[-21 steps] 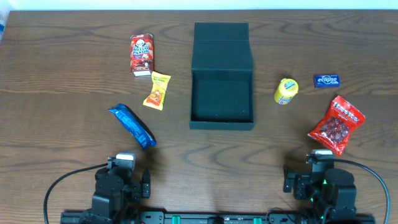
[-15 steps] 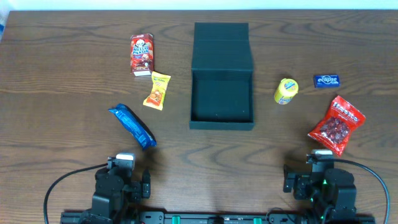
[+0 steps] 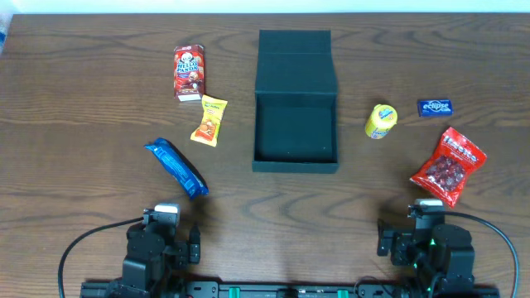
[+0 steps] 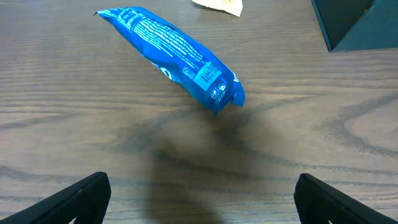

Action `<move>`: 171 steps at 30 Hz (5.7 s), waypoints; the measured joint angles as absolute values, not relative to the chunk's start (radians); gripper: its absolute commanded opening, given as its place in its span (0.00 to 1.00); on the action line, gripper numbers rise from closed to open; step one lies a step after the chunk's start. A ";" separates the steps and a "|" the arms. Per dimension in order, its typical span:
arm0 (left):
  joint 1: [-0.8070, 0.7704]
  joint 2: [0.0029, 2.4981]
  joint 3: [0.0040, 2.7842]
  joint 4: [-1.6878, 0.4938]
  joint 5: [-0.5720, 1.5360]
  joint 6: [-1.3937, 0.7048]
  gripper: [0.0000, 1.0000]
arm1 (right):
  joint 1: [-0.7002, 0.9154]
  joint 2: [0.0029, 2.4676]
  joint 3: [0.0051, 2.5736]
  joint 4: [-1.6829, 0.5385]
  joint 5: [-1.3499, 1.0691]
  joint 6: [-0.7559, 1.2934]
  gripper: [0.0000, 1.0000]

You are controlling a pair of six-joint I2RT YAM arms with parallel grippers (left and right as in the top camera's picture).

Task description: Pack container

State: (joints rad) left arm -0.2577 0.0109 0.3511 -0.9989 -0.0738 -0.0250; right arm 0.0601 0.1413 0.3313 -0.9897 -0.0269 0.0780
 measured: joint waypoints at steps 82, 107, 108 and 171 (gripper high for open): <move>-0.258 0.010 0.349 -0.995 -0.074 -0.025 0.95 | -0.374 1.285 0.955 -0.840 -0.069 0.334 0.99; -0.258 0.010 0.349 -0.995 -0.074 -0.025 0.96 | -0.422 1.535 0.865 -0.552 -0.015 0.272 0.99; -0.258 0.010 0.349 -0.995 -0.074 -0.025 0.95 | -0.422 1.536 0.862 -0.546 -0.020 0.267 0.99; -0.258 0.010 0.349 -0.995 -0.074 -0.025 0.95 | -0.400 1.650 0.823 -0.422 -0.057 0.257 0.31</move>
